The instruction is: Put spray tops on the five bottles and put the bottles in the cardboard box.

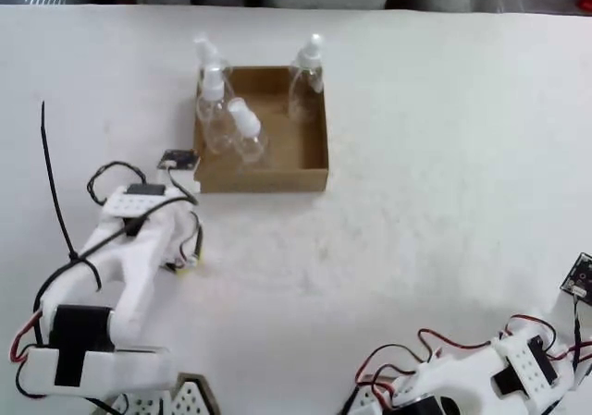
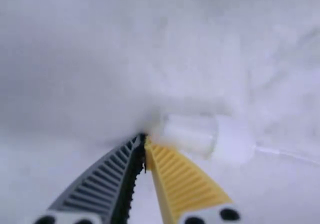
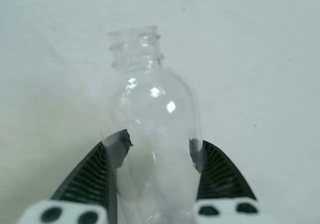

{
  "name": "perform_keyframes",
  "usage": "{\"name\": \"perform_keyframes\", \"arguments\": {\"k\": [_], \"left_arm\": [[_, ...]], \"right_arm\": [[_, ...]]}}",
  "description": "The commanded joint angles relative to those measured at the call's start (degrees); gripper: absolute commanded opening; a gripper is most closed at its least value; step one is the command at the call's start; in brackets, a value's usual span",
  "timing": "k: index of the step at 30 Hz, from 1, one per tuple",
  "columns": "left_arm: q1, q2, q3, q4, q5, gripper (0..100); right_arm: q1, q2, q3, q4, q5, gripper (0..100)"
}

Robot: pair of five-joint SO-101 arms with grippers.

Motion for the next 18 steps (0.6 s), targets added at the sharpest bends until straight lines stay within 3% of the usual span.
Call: {"name": "perform_keyframes", "arguments": {"k": [1,7,18], "left_arm": [[2.15,-0.22,-3.43,-5.98,4.66,2],[3.56,-0.31,-7.21,-6.51,9.14,2],[8.84,-0.31,-17.85,4.13,16.88,2]], "right_arm": [[-1.36,-1.1,-0.26,-1.1,0.44,1.8],[-1.36,-1.36,0.35,-1.1,0.44,1.8],[-1.36,-1.54,0.26,-1.36,0.44,1.8]]}}
